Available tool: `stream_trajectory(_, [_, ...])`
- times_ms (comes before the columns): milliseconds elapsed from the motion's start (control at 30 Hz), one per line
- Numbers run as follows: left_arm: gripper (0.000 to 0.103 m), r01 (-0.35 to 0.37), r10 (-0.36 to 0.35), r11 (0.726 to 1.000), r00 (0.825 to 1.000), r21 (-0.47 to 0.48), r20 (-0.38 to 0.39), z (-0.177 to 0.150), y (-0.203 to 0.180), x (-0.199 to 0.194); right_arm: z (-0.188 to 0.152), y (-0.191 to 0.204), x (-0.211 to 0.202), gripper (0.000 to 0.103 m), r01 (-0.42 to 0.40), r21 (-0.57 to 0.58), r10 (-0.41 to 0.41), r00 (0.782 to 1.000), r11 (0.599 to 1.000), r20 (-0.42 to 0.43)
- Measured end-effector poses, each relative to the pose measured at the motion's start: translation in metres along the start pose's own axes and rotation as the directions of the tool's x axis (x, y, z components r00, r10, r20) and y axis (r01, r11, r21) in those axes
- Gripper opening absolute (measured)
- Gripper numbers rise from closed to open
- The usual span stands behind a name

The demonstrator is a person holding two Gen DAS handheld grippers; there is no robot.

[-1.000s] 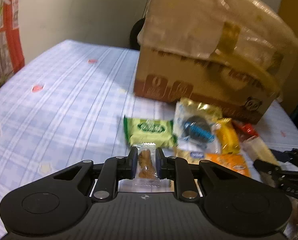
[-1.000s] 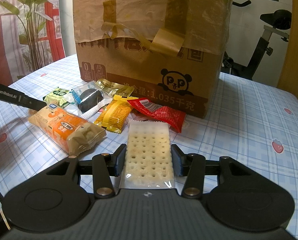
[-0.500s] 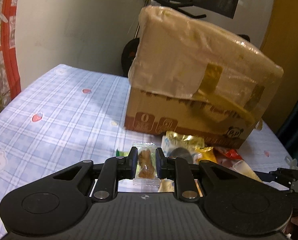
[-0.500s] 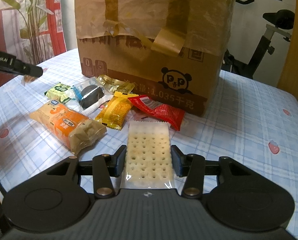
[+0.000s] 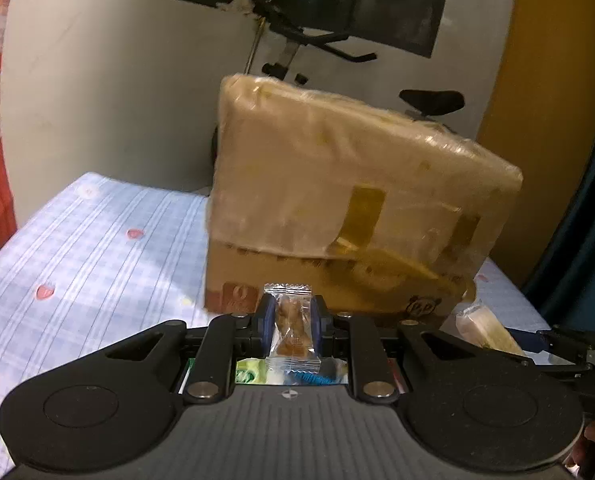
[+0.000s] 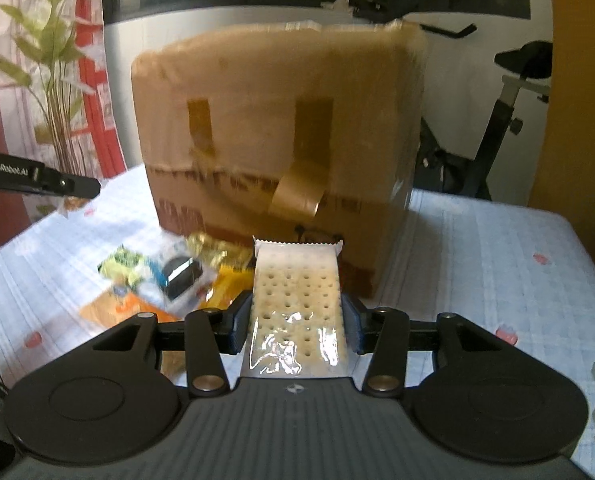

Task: Organize snacks
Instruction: 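Lift both packets into the lined box and open both tools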

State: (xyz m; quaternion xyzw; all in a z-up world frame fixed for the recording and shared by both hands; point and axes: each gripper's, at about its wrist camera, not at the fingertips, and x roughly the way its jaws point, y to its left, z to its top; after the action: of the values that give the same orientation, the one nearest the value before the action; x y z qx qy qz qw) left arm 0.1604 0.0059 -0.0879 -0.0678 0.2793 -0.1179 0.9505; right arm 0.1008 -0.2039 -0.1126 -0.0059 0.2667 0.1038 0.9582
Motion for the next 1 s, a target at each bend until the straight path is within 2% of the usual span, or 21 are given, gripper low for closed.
stream_trajectory(267, [0.02, 0.03, -0.031, 0.999, 0.999, 0.031, 0.035, 0.018, -0.012, 0.001, 0.023, -0.01, -0.012, 0.048, 0.01, 0.022, -0.011, 0.998, 1.0, 0.058])
stream_trajectory(467, [0.02, 0.046, -0.047, 0.999, 0.997, 0.027, 0.065, 0.038, -0.017, -0.003, 0.048, -0.02, -0.027, 0.048, 0.008, 0.044, -0.015, 0.989, 0.999, 0.148])
stream_trajectory(833, [0.02, 0.083, -0.099, 0.991, 0.983, 0.107, 0.156, 0.096, -0.037, -0.004, 0.116, -0.034, -0.048, 0.048, 0.003, 0.014, -0.008, 0.95, 1.0, 0.312])
stream_trajectory(1000, [0.02, 0.111, -0.13, 0.988, 0.975, 0.112, 0.182, 0.137, -0.042, 0.016, 0.164, -0.034, -0.024, 0.048, -0.037, -0.032, 0.045, 0.949, 0.999, 0.311])
